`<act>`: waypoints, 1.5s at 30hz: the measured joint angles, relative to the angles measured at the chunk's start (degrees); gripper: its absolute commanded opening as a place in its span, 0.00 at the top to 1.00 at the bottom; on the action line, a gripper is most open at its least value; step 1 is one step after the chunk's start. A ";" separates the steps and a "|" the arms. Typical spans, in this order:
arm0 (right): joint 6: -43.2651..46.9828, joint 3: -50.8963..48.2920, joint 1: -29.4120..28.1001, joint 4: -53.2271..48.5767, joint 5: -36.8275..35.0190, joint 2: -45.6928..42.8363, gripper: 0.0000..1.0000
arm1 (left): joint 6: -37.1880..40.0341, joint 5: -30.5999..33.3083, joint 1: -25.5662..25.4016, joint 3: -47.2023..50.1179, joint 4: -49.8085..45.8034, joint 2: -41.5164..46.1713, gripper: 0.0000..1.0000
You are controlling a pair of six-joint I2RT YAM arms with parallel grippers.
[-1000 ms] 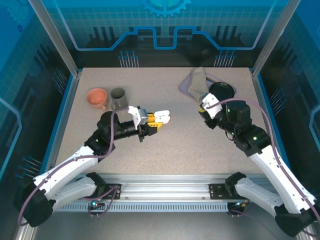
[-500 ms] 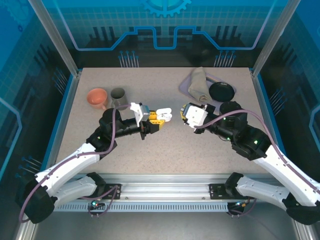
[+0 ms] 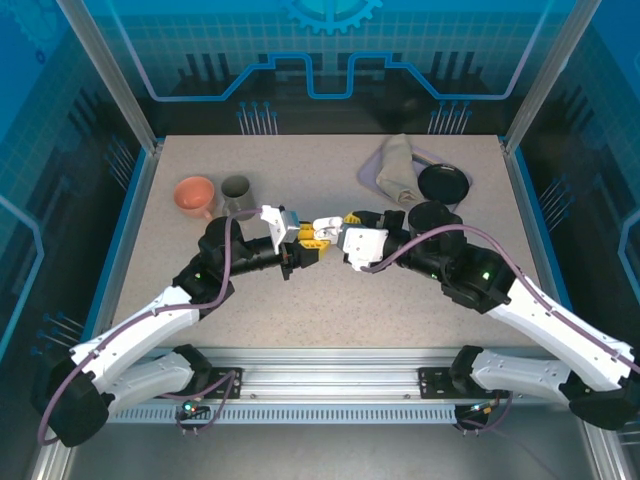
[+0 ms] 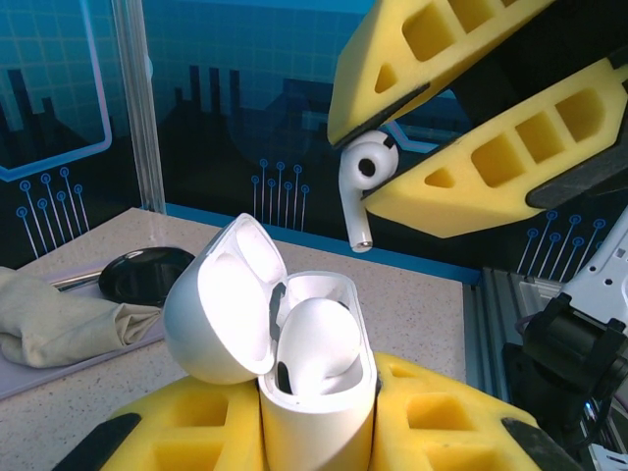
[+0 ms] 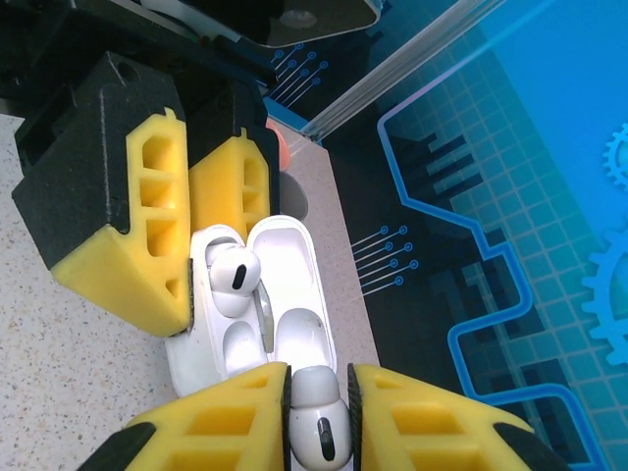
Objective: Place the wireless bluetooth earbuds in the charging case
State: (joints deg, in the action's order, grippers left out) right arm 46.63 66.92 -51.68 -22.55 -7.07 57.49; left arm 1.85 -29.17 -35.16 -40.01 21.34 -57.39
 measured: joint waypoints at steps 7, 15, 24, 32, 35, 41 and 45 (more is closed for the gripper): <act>1.31 0.24 -0.20 -0.02 -0.07 1.36 0.77 | 0.02 0.00 -0.11 0.00 0.02 0.00 1.00; 1.99 0.28 -0.52 -0.07 -0.81 3.19 0.77 | 0.17 -0.02 -0.24 0.02 0.02 0.00 1.00; 2.27 1.46 -0.57 -1.42 -0.68 3.98 0.75 | 0.50 0.02 -0.24 0.04 0.02 0.00 1.00; 1.18 2.97 -0.57 -3.69 0.48 5.05 0.75 | 1.25 -0.02 -0.26 0.15 -0.11 0.07 1.00; 0.74 2.97 -0.55 -4.04 0.96 5.16 0.74 | 1.27 -0.04 -0.26 0.42 -0.17 0.09 1.00; -0.11 2.97 -0.50 -4.48 2.60 5.22 0.73 | 1.29 -0.04 -0.26 0.42 -0.48 0.11 1.00; -0.35 3.13 -0.42 -4.61 3.54 5.29 0.71 | 1.29 -0.02 -0.26 0.42 -0.46 0.11 1.00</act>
State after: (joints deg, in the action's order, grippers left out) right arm 46.28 70.04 -52.10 -27.16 -3.53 62.78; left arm 3.14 -29.19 -35.42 -39.59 20.88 -57.28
